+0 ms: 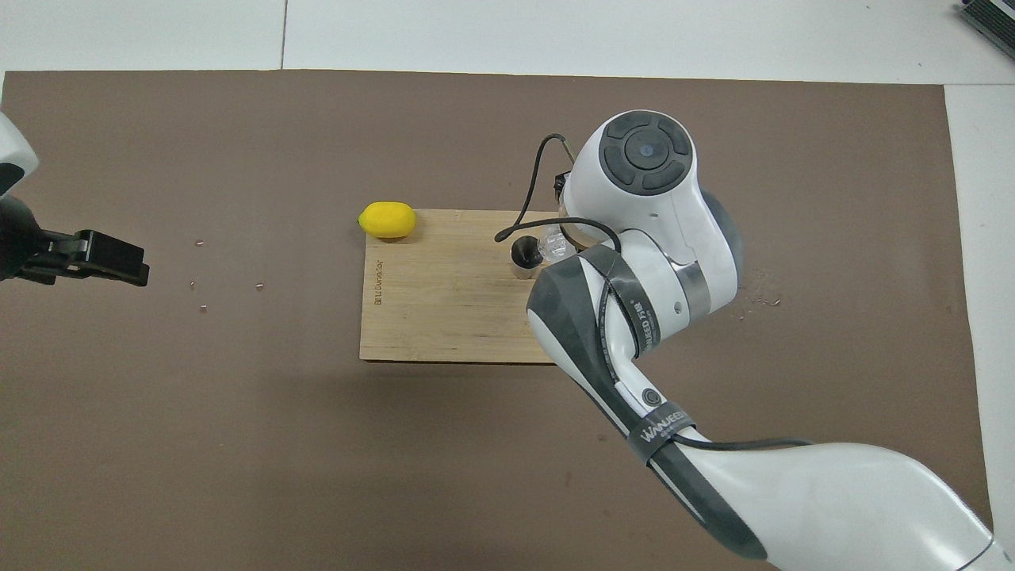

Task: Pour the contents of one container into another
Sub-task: 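Tilt the clear glass with the right gripper to pour into the metal cup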

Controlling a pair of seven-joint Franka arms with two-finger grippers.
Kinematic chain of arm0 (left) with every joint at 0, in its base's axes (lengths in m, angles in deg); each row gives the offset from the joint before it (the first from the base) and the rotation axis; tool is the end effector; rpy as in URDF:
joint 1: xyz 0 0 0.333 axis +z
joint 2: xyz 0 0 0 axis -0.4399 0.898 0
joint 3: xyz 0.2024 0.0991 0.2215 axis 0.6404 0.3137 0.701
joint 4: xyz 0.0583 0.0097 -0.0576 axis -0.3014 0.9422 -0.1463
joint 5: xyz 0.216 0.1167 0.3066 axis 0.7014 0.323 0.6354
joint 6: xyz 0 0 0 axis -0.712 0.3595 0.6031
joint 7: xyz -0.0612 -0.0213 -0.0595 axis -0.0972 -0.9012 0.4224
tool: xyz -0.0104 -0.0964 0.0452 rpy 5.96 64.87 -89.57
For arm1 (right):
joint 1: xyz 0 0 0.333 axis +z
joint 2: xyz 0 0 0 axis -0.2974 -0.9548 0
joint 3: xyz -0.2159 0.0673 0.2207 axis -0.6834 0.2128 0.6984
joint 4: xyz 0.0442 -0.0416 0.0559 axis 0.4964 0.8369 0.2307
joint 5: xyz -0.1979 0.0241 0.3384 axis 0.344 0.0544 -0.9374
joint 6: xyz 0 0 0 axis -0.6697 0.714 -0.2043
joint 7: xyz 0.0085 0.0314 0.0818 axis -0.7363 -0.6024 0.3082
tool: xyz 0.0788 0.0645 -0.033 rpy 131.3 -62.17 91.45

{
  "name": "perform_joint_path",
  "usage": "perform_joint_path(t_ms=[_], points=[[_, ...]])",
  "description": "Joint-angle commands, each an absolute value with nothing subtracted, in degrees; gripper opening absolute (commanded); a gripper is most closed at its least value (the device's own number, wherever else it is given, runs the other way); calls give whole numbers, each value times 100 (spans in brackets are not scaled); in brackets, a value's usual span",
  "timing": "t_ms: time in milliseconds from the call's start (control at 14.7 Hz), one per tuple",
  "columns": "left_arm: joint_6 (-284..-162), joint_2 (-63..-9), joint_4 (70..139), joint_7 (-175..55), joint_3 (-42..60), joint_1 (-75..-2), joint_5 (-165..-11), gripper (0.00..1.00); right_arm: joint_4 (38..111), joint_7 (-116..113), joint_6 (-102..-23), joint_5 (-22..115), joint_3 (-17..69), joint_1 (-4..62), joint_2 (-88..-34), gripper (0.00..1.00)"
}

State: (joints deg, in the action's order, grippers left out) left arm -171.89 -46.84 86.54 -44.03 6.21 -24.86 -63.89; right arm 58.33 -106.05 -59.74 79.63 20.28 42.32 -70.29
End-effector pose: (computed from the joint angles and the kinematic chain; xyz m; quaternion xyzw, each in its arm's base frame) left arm 0.5395 -0.0452 0.6192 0.9986 -0.0427 -0.0288 0.0120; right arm 0.6177 0.3026 0.4202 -0.8208 0.5705 -0.0241 0.0183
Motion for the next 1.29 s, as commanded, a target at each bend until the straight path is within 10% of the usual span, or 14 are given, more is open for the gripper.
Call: perform_joint_path(t_ms=[0, 1226], points=[[-17136, -4751, 8678, -4363, 595, -2425, -6448, 100, 5659, -10758, -5847, 8198, 2047, 4279, -7110, 0], [-17092, -4769, 8695, -4372, 604, -2443, -6448, 100, 5448, -10750, -5671, 7461, 2030, 4112, -7146, 0]])
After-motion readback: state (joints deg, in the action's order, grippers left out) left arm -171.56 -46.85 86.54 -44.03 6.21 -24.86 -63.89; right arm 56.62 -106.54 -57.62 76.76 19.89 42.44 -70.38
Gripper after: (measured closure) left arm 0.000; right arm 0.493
